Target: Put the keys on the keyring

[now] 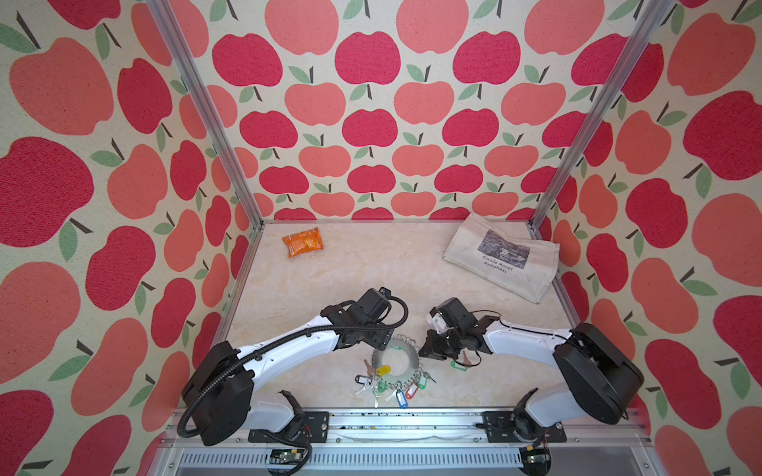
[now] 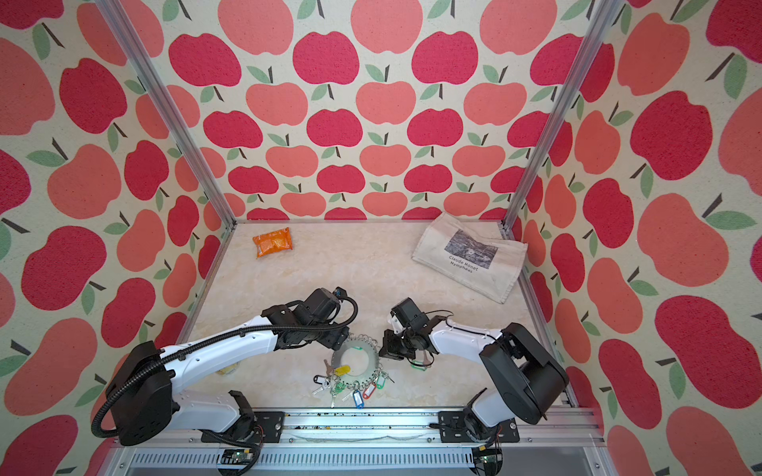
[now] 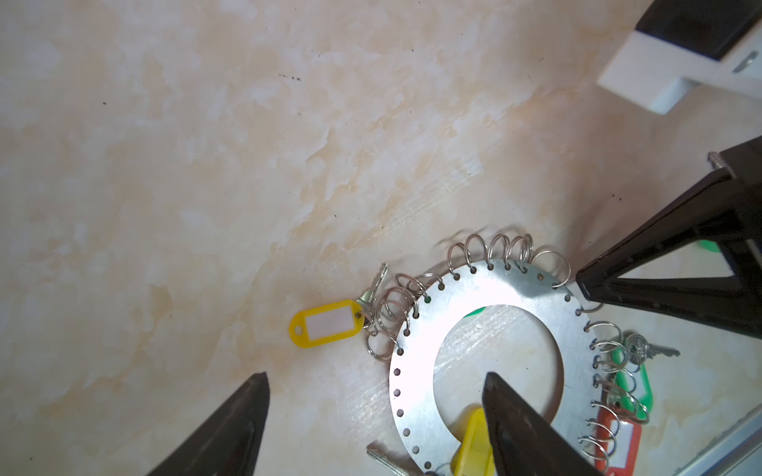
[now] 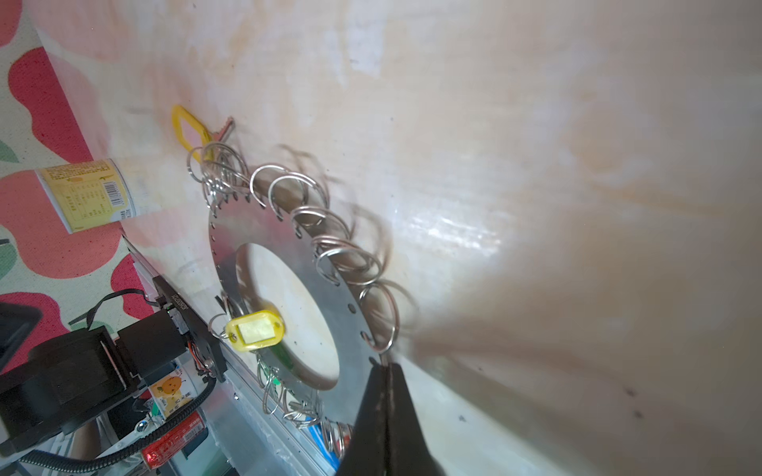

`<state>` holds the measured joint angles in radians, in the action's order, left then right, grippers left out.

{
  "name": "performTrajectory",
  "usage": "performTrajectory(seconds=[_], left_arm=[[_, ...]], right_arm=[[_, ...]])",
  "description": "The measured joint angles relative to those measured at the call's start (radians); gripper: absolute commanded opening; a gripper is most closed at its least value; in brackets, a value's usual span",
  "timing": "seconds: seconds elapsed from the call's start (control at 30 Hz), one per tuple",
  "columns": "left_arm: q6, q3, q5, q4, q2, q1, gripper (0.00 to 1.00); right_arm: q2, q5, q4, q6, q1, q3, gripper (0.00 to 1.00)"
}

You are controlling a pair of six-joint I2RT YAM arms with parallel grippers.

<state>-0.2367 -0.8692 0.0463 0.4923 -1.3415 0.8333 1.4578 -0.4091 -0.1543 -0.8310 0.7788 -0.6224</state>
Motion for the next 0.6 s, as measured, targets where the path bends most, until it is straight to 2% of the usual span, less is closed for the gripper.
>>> performTrajectory(seconds=[0.23, 0.4, 0.6], left_arm=[[0.005, 0.000, 0.010, -0.021, 0.089, 0.000, 0.80], [0.051, 0.001, -0.003, -0.089, 0.201, -0.002, 0.77], [0.144, -0.005, -0.154, -0.238, 0.350, -0.022, 0.72]], right_arm=[[-0.221, 0.074, -0.086, 0.103, 0.011, -0.040, 0.00], [-0.360, 0.118, -0.140, 0.271, 0.040, -0.134, 0.00], [-0.484, 0.113, -0.162, 0.488, 0.052, -0.230, 0.00]])
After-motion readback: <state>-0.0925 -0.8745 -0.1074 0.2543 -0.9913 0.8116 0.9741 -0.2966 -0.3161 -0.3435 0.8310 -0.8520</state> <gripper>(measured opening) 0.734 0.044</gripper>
